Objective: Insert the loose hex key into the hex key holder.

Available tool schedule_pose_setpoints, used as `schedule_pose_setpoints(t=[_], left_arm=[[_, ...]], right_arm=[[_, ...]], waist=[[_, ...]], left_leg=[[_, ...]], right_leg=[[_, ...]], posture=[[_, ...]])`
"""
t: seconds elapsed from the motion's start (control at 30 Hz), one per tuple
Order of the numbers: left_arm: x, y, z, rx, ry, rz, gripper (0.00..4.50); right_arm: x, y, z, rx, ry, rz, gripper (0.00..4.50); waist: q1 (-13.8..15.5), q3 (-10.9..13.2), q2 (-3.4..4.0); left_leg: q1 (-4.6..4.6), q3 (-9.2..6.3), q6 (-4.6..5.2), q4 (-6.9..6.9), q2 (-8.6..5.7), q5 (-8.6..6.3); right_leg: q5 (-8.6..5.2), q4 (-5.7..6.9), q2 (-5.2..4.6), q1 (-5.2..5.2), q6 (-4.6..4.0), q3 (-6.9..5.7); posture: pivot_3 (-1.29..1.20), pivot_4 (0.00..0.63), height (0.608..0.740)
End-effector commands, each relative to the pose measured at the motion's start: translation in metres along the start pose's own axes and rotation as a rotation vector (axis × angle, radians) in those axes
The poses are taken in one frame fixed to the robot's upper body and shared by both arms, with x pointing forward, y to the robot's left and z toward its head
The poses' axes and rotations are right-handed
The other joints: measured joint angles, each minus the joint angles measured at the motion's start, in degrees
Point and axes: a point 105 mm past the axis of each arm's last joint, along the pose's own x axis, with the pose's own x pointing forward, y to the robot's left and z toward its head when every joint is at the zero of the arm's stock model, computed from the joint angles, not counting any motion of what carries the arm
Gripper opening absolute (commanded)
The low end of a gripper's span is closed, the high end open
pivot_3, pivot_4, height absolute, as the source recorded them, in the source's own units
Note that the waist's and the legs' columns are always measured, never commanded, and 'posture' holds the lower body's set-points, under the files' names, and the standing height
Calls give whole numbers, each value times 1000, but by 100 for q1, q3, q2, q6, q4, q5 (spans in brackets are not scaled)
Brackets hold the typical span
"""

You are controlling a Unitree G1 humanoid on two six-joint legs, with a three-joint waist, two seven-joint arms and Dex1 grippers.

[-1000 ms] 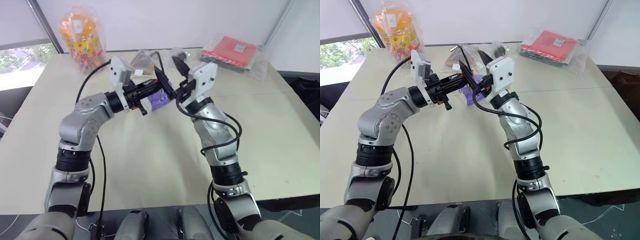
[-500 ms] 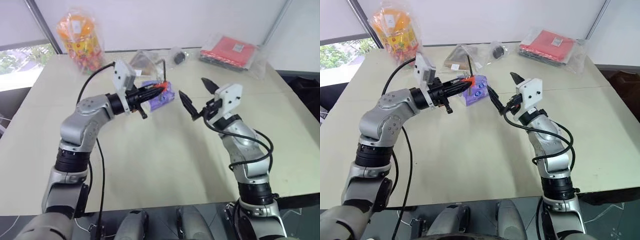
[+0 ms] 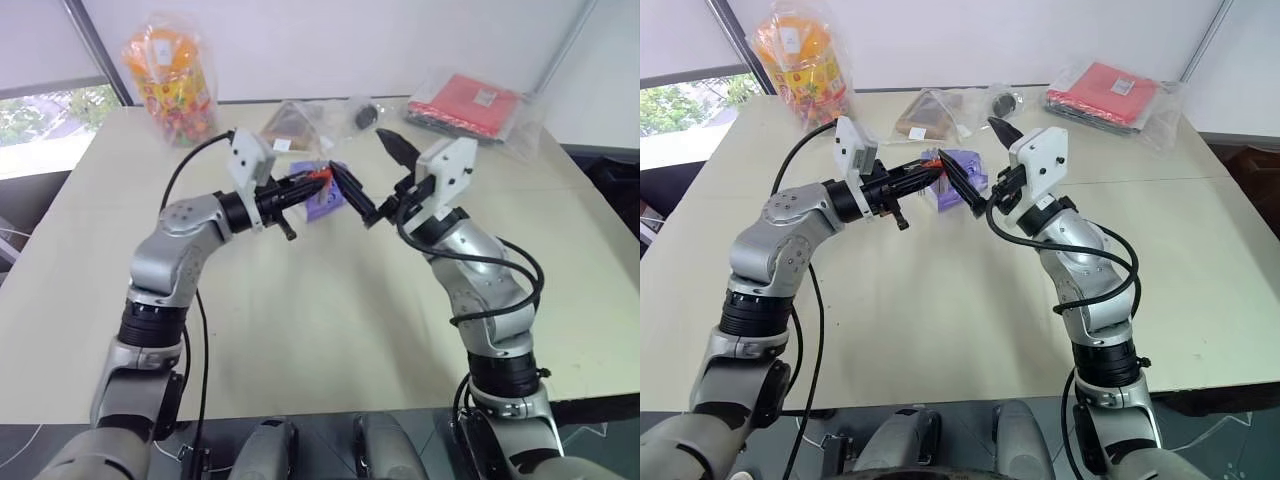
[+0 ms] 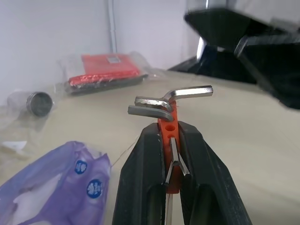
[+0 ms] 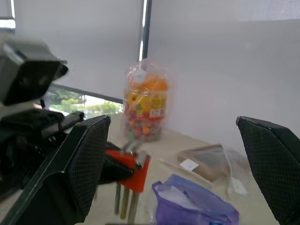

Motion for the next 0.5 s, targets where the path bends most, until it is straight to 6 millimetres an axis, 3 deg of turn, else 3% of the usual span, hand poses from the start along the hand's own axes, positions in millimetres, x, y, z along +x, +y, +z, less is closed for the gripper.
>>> schedule_pose_setpoints(t=[0.03, 0.23, 0.5], left_arm=[[2, -9, 2, -104, -31, -28, 0], [15, -39, -31, -311, 110, -159, 0], [34, -51, -66, -689, 212, -163, 0]], right_arm=[[-6, -17, 11, -66, -29, -41, 4457], [-41, -44, 6, -157, 89, -44, 4457], [-81, -42, 3, -256, 231, 1, 4457]], waist=[[-4, 0, 0], [89, 0, 0], [95, 0, -1]], left_leg=[[0, 0, 0, 0, 0, 0], [0, 3, 1, 2, 0, -1], [2, 6, 5, 6, 2, -2]], right_leg=[[0, 1, -1, 0, 0, 0], [0, 0, 2, 2, 0, 0], [0, -1, 6, 6, 1, 0]], posture=[[0, 150, 740], [0, 150, 740], [0, 150, 740]])
